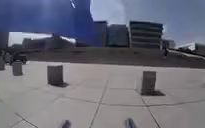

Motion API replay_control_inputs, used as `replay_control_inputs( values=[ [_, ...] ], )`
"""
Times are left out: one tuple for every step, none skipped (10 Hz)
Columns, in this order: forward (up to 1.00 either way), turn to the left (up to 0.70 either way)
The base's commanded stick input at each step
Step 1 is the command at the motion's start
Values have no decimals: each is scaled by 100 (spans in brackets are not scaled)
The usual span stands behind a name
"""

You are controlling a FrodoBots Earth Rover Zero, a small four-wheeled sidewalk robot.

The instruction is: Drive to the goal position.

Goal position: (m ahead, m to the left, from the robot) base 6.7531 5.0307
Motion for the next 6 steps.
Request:
replay_control_inputs(
  values=[
    [85, -34],
    [85, -34],
    [85, -16],
    [85, 0],
    [85, 0],
    [85, 0]
  ],
)
